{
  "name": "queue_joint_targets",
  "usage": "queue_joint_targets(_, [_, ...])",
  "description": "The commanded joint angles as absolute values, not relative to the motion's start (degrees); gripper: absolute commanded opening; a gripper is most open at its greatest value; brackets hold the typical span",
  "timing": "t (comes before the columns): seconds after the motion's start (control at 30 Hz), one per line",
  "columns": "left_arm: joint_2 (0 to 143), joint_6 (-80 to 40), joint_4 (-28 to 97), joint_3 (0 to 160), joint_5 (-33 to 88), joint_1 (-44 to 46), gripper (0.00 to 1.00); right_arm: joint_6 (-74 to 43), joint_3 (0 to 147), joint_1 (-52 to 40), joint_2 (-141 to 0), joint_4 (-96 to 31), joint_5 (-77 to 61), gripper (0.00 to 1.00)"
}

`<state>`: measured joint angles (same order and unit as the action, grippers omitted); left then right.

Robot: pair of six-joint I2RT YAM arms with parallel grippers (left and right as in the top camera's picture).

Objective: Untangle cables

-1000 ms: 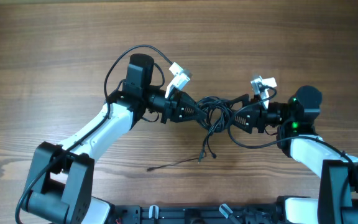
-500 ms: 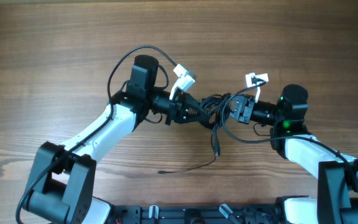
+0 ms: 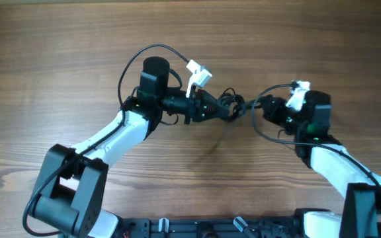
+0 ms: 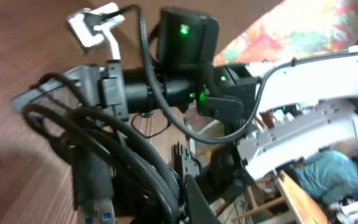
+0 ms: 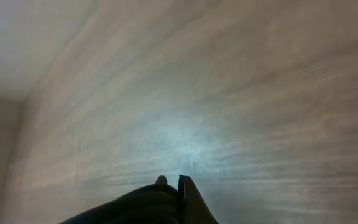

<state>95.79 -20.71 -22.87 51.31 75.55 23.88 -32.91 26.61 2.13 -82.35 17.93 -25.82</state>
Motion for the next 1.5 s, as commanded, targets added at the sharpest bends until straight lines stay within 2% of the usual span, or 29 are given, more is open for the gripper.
queue_joint_targets(0.0, [92.47,-27.42,-25.76,52.75,78.52,21.45,0.04,-29.69,25.52,11.35,-82.28,19.97,-27.05,0.05])
queue_joint_targets(0.07, [92.47,-33.63,-25.78,52.75,66.15,22.02,0.04,-28.69,25.52,11.09,-81.87,25.54,-47.16,0.05])
queue_joint_targets(0.13, [92.47,-39.62,-25.78,52.75,54.19,24.51,0.04,-29.15,25.52,7.53,-81.89,27.62,-57.01,0.04])
queue_joint_targets(0.2, [92.49,-39.70,-25.76,52.75,49.23,27.49,0.04,-30.68,25.52,2.61,-81.89,28.12,-58.61,0.04])
queue_joint_targets(0.27, [92.58,-39.68,-25.71,52.73,45.56,30.87,0.04,-32.10,25.52,-5.98,-81.89,34.33,-58.72,0.04])
queue_joint_targets(0.37, [92.62,-39.72,-24.27,52.73,43.59,31.97,0.04,-36.40,25.50,-9.78,-81.89,37.67,-49.10,0.04])
queue_joint_targets(0.4, [92.55,-40.25,-25.30,52.73,43.59,30.92,0.04,-36.12,25.50,-9.72,-81.89,35.83,-46.37,0.05])
queue_joint_targets(0.5, [92.55,-54.37,-35.94,52.73,43.24,22.87,0.04,-33.08,25.50,-7.88,-81.89,22.81,-40.88,0.04])
queue_joint_targets(0.6, [92.55,-60.80,-35.33,52.73,42.30,15.73,0.04,-26.94,25.50,-3.64,-81.89,14.57,-38.26,0.04])
queue_joint_targets(0.73, [92.58,-65.21,-34.74,52.73,42.57,12.82,0.04,-23.99,25.52,1.87,-81.84,13.45,-39.79,0.04])
queue_joint_targets(0.83, [92.58,-64.73,-28.93,52.73,42.52,13.72,0.04,-24.03,25.82,4.93,-81.84,14.44,-40.32,0.07])
queue_joint_targets(0.93, [92.58,-64.75,-25.19,52.73,42.54,13.72,0.04,-24.05,25.93,10.07,-81.84,14.28,-40.32,0.05])
queue_joint_targets(1.0, [92.58,-65.14,-25.21,52.73,42.50,13.69,0.04,-24.12,26.04,13.43,-81.69,14.37,-41.39,0.14])
queue_joint_targets(1.03, [92.58,-66.28,-25.19,52.73,42.48,13.72,0.04,-24.14,26.04,15.27,-81.28,14.41,-44.07,0.33])
queue_joint_targets(1.07, [92.58,-68.51,-25.08,52.73,42.52,13.82,0.04,-24.12,26.04,16.58,-80.79,14.72,-47.48,0.97])
queue_joint_targets(1.13, [92.58,-71.31,-24.97,52.73,42.39,14.24,0.04,-24.43,26.04,17.87,-80.09,17.67,-57.91,1.00])
queue_joint_targets(1.2, [92.58,-75.46,-24.99,52.73,42.30,15.35,0.04,-31.27,26.02,17.58,-80.09,21.69,-69.49,1.00])
queue_joint_targets(1.27, [92.58,-83.79,-24.99,52.73,41.41,16.08,0.04,-33.21,26.02,16.27,-80.07,22.26,-72.27,1.00])
queue_joint_targets(1.33, [92.58,-106.10,-24.80,52.73,40.21,17.56,0.04,-30.26,25.76,12.14,-80.09,22.17,-73.19,1.00])
queue_joint_targets(1.47, [92.58,-119.57,-24.51,52.73,40.18,19.29,0.04,-20.56,25.76,4.62,-80.12,22.24,-70.65,1.00])
